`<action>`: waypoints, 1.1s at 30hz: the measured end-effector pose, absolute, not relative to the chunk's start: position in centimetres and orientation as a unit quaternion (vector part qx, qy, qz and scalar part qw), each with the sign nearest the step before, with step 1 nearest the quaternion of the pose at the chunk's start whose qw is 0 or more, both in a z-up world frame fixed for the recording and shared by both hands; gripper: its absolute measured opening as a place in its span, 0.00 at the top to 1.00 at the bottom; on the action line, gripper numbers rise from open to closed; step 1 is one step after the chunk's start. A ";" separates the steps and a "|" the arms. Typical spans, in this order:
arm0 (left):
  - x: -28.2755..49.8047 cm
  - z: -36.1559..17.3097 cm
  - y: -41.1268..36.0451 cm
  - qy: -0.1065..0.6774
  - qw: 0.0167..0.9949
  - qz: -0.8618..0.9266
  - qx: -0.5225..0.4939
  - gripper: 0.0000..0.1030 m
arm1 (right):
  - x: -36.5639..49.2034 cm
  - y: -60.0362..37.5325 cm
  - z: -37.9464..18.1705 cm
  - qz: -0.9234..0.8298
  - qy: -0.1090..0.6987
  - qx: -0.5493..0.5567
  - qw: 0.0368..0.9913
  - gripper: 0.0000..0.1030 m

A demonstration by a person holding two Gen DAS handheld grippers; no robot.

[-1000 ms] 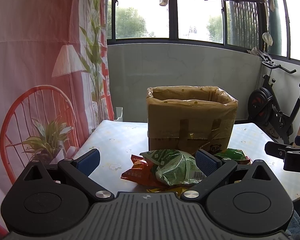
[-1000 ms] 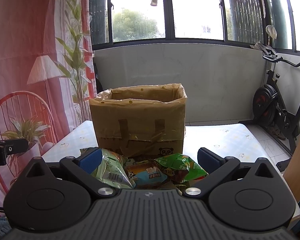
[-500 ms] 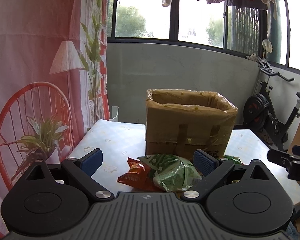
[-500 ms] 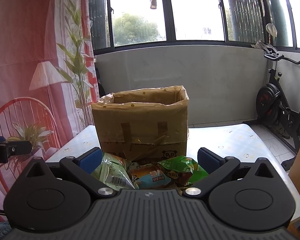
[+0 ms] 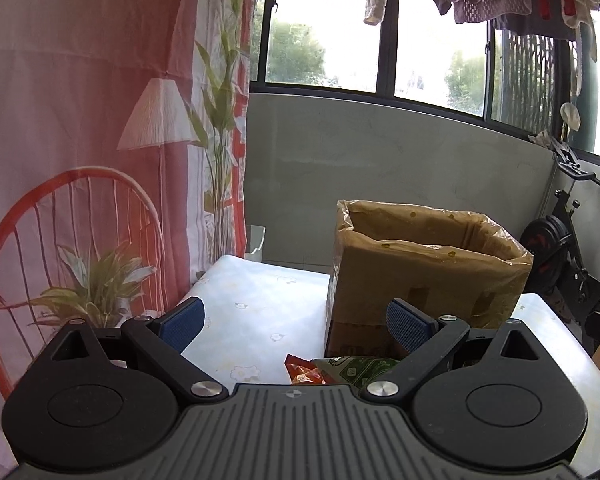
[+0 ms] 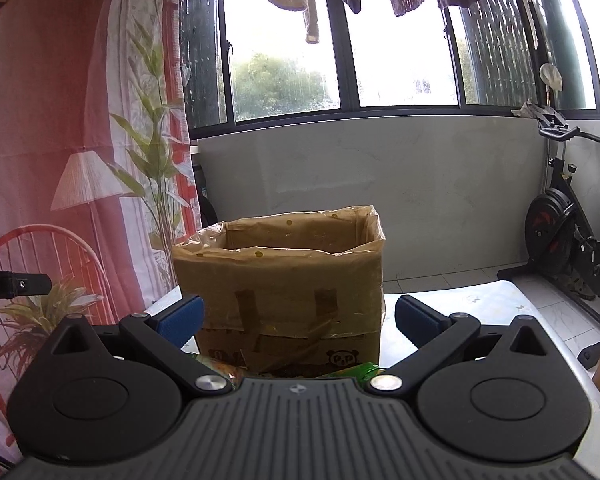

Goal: Organize snacks

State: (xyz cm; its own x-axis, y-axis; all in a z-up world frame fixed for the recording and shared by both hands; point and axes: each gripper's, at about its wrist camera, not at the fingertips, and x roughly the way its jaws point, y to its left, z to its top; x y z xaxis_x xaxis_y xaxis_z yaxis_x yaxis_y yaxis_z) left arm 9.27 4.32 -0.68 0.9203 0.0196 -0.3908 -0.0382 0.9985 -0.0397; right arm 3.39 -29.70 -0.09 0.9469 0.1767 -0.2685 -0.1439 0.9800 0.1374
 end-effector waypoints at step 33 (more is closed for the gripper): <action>20.7 -14.2 -0.7 0.362 0.923 -0.111 -0.071 0.03 | 10.8 -31.5 -11.6 0.064 0.254 0.104 0.959 0.00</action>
